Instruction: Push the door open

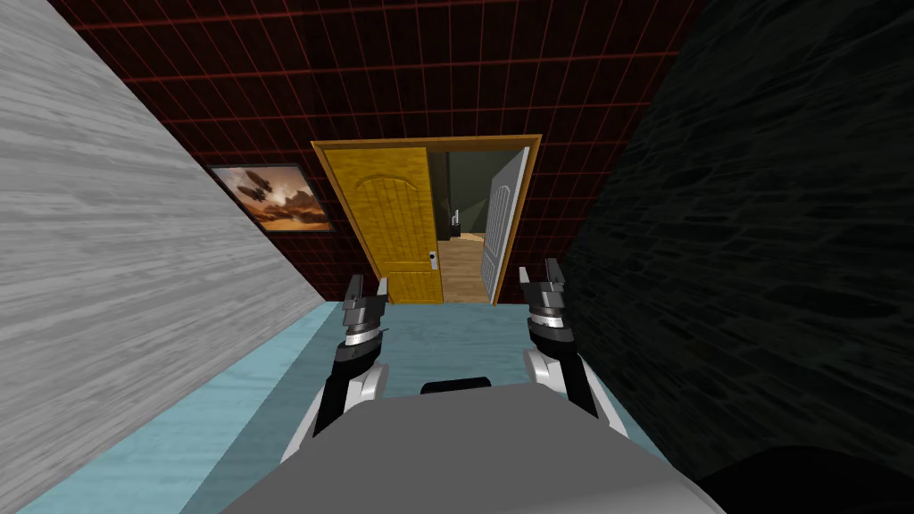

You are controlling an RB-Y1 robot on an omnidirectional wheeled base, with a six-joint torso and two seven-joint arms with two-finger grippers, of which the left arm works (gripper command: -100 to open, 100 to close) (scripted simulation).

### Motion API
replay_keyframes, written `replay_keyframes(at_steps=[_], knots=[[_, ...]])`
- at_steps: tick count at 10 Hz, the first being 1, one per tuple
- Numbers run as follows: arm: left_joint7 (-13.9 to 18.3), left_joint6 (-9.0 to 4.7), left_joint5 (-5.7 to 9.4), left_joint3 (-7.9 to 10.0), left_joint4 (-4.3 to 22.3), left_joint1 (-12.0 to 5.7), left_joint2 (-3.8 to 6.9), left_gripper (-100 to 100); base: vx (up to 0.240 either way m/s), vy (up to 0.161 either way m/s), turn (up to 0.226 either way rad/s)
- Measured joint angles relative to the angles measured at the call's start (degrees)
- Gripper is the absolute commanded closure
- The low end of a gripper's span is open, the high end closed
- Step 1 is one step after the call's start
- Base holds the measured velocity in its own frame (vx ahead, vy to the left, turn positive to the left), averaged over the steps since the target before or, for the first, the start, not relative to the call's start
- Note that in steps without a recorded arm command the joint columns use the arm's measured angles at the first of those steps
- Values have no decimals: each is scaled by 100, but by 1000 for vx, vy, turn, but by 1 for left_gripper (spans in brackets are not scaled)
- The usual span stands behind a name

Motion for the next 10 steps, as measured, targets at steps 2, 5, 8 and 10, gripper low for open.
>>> replay_keyframes(at_steps=[2,5,8,10], knots=[[-40,28,35,-5,294,-178,30,-100,65,6,-21],[-45,51,102,8,680,-397,97,-100,70,7,-15],[-72,99,189,33,1183,-693,177,-100,88,11,-19],[-91,148,252,34,1474,-871,238,-100,78,15,-14]])
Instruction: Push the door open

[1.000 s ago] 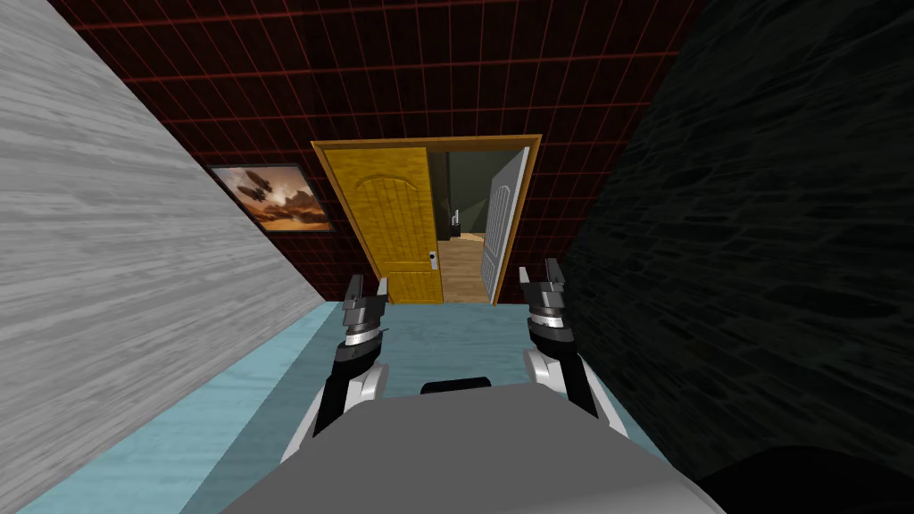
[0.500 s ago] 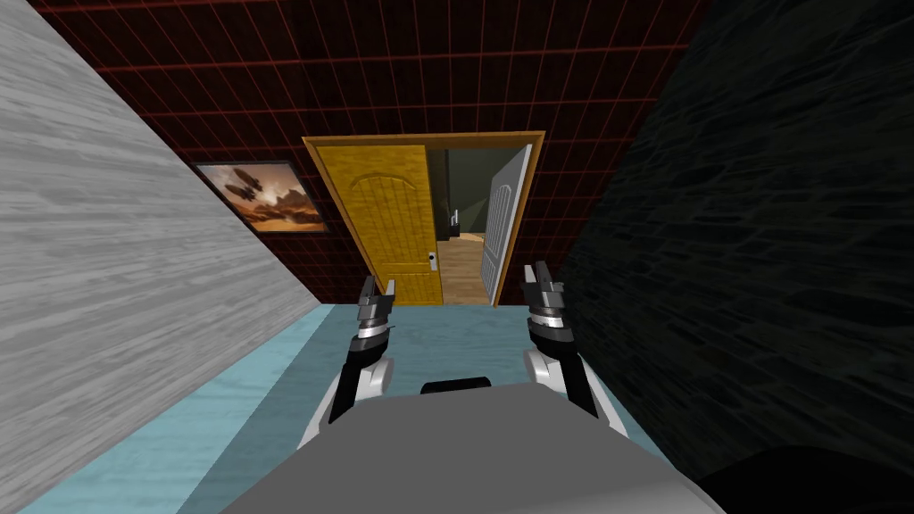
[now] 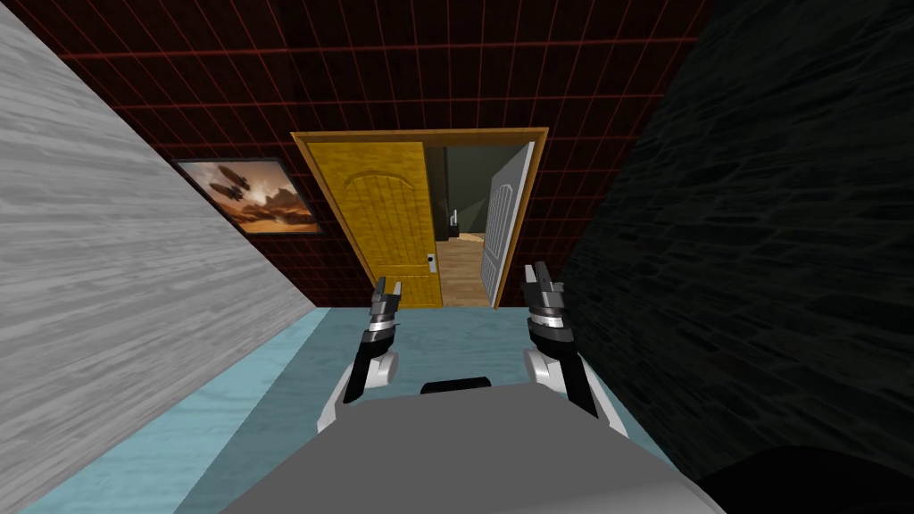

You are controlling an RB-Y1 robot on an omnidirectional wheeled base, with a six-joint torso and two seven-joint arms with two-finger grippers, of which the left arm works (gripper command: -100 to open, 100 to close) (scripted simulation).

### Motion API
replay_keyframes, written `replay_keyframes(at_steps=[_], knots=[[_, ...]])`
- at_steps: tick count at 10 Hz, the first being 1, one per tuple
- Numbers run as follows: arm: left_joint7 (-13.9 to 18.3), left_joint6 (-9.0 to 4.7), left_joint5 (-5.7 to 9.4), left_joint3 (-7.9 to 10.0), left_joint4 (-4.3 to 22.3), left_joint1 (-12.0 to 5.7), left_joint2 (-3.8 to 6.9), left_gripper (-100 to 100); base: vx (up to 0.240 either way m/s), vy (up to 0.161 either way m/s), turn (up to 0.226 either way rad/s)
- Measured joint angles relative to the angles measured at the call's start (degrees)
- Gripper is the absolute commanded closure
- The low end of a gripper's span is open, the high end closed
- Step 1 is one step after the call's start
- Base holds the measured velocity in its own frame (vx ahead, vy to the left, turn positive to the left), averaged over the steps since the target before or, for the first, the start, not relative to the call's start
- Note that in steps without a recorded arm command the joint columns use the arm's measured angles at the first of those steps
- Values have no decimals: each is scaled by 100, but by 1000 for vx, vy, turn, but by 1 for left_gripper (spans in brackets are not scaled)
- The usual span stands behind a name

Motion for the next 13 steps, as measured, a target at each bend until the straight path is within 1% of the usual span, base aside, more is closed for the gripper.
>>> replay_keyframes(at_steps=[1,2,3,5,6,9,11,12,13], knots=[[-13,20,7,-6,118,-77,-4,-100,61,15,-17],[-20,44,36,12,279,-190,24,-100,69,20,-26],[-44,70,56,0,440,-311,26,-100,50,13,-8],[-62,34,96,5,804,-462,58,-100,67,4,-19],[-71,90,134,10,936,-568,90,-100,66,8,-11],[-105,112,181,4,1311,-762,117,-100,52,14,-14],[-123,168,247,21,1631,-1005,165,-100,66,19,-22],[-141,182,260,19,1786,-1082,163,-100,56,-1,-11],[-149,190,290,32,1983,-1207,192,-100,78,5,-32]])
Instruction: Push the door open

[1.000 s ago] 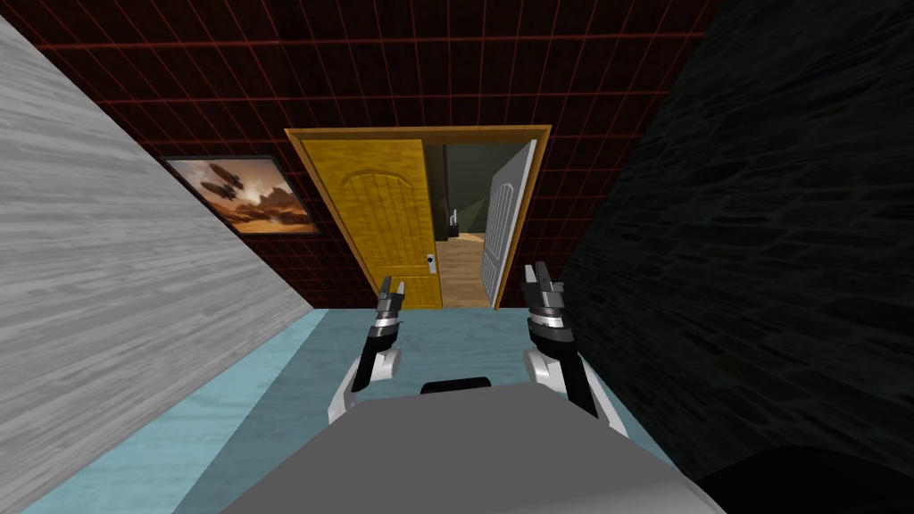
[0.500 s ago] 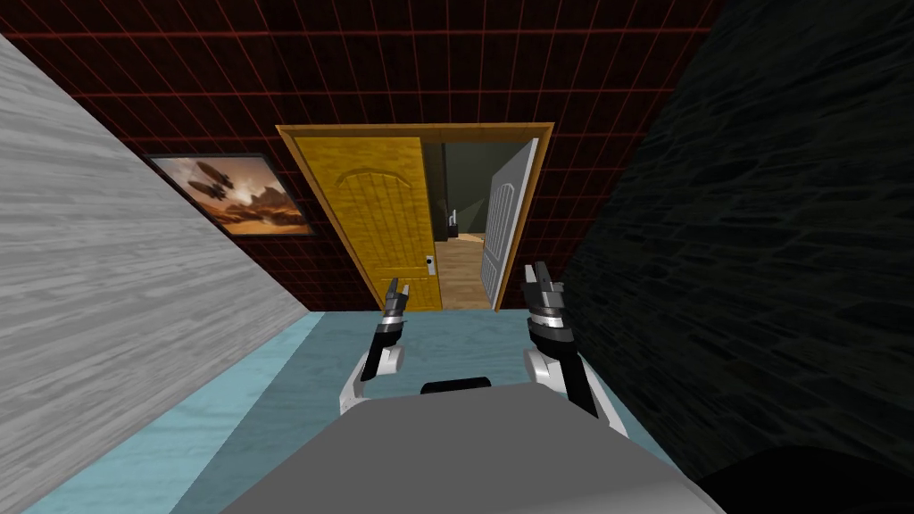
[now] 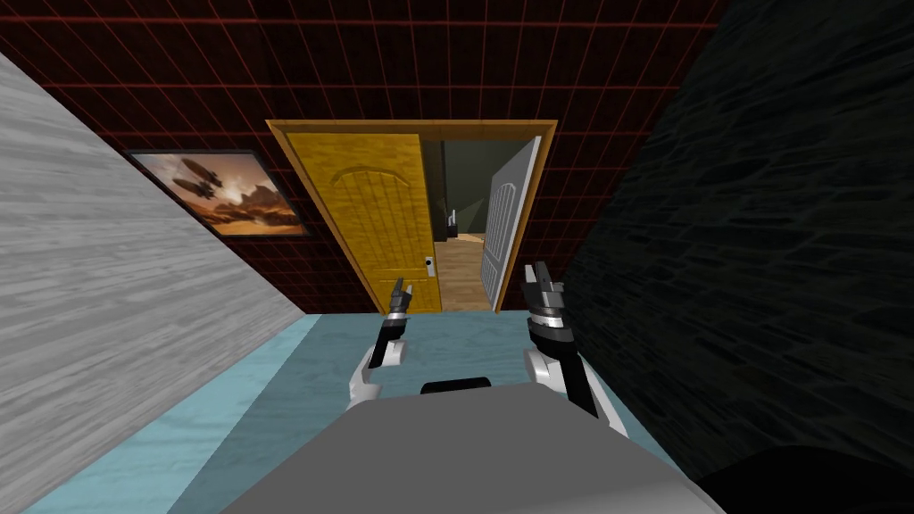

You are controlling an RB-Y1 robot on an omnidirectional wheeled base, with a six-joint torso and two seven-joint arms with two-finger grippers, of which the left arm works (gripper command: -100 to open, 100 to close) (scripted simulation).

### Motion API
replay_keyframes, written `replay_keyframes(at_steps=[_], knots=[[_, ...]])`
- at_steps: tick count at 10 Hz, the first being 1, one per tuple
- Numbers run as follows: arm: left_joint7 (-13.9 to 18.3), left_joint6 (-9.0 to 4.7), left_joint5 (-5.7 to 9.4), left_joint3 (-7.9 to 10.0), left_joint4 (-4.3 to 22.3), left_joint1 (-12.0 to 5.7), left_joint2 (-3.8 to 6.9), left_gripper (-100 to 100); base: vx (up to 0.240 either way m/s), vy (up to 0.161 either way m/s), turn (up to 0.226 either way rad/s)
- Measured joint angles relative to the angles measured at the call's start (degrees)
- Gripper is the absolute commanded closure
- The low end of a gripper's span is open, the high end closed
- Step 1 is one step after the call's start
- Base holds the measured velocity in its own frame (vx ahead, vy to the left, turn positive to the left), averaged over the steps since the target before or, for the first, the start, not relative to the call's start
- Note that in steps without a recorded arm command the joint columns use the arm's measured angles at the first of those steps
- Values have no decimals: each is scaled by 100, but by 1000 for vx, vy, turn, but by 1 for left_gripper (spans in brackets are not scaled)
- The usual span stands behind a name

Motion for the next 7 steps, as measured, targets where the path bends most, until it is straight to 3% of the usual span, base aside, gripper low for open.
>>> replay_keyframes(at_steps=[5,7], knots=[[-58,44,118,9,853,-475,63,-100,61,15,-17],[-85,72,197,23,1324,-784,118,-100,91,15,-29]])
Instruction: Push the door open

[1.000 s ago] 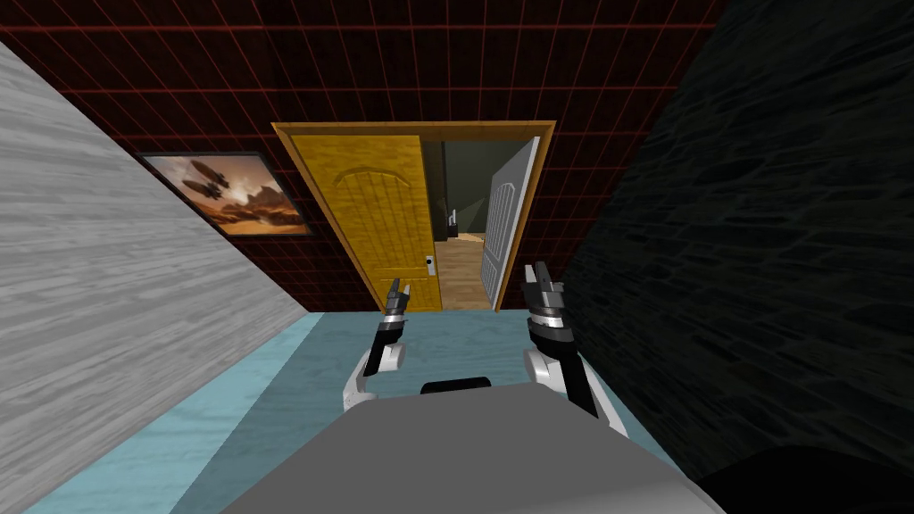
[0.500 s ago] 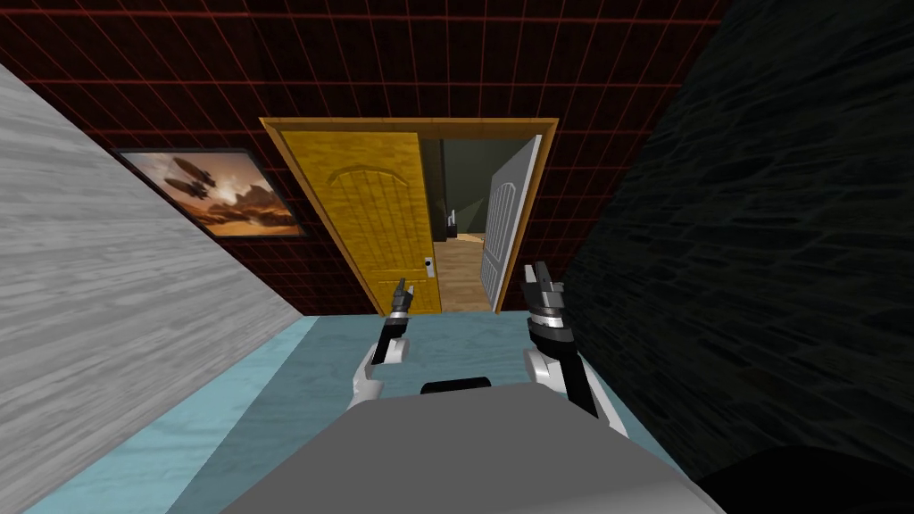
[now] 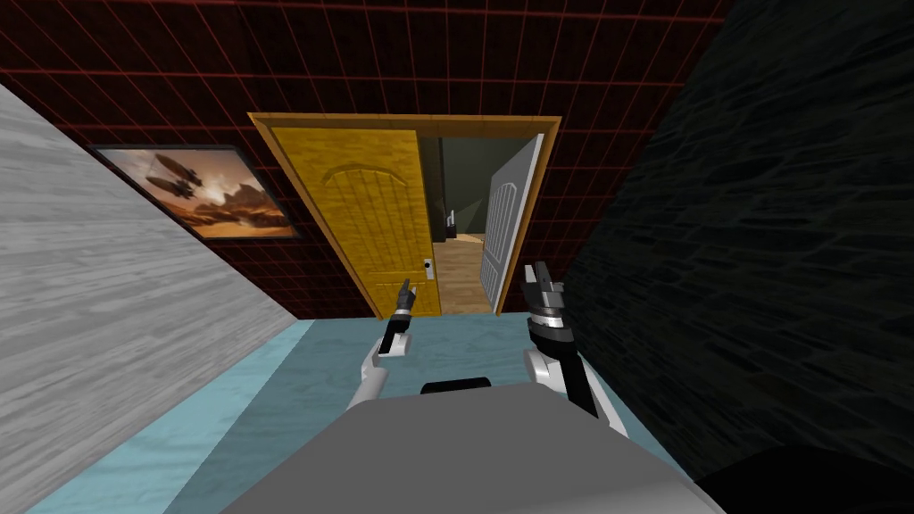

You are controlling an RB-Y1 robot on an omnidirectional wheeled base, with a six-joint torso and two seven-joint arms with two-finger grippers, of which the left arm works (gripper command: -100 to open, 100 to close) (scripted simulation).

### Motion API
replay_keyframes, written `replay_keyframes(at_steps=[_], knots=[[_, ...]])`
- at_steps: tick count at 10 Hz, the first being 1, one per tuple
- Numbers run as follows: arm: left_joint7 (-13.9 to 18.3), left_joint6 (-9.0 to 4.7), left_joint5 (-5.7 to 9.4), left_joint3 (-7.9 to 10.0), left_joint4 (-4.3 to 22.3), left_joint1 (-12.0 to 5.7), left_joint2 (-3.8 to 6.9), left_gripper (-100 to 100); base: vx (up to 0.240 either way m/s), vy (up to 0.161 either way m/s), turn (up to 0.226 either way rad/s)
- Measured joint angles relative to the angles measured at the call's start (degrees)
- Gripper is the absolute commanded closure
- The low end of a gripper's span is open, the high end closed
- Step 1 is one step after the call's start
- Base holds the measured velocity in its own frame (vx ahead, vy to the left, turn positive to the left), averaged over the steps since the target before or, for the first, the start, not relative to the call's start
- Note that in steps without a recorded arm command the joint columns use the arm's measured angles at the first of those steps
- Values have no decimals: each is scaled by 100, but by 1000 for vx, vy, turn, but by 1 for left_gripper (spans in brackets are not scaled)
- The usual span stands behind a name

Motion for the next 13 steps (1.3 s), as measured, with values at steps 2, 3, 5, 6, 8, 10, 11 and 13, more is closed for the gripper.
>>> replay_keyframes(at_steps=[2,3,5,6,8,10,11,13], knots=[[-54,43,76,6,493,-314,30,-100,85,26,-19],[-61,78,95,4,622,-356,45,-100,56,23,-12],[-68,169,163,10,920,-547,111,-100,67,15,-20],[-83,194,179,13,1041,-610,109,-100,63,17,-14],[-96,187,218,16,1344,-771,135,-100,48,5,-12],[-121,225,251,14,1557,-875,147,-100,43,7,-12],[-132,224,277,22,1746,-1006,159,-100,72,16,-29],[-158,250,341,29,2132,-1255,193,-100,84,22,-17]])
